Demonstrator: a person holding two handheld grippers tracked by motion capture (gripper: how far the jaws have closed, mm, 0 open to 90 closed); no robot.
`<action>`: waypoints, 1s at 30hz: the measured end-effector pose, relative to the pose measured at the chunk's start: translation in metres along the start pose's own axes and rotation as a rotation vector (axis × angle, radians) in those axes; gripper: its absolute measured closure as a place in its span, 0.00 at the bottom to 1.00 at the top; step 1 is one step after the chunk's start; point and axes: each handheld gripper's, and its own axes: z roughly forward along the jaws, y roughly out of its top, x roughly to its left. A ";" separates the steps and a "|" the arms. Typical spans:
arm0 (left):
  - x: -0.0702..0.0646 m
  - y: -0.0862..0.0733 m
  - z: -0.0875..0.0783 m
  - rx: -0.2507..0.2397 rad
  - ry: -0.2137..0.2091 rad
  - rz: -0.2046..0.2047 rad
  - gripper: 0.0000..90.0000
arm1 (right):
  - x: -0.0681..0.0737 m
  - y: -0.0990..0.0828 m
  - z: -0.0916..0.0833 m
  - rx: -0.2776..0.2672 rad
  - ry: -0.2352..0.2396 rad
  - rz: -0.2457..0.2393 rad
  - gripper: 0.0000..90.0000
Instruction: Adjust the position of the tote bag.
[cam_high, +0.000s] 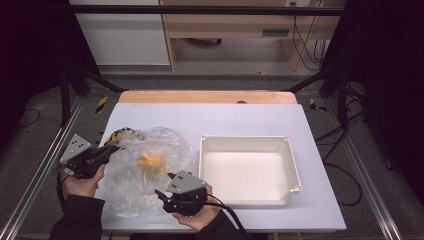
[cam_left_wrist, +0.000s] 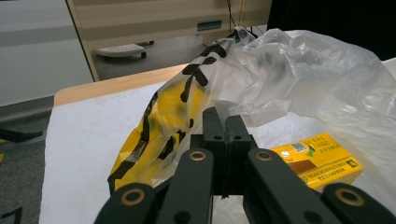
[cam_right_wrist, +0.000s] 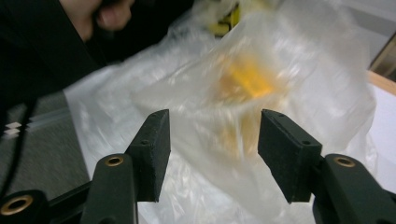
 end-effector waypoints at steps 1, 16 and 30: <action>0.000 0.000 0.000 0.000 0.000 0.000 1.00 | 0.000 0.000 0.000 0.000 0.000 0.000 0.49; 0.014 -0.002 0.012 0.048 0.020 -0.008 1.00 | -0.053 0.016 -0.010 -0.120 -0.235 0.093 1.00; 0.032 -0.021 0.036 0.206 0.046 -0.029 1.00 | -0.090 0.008 0.006 -0.043 -0.308 0.176 1.00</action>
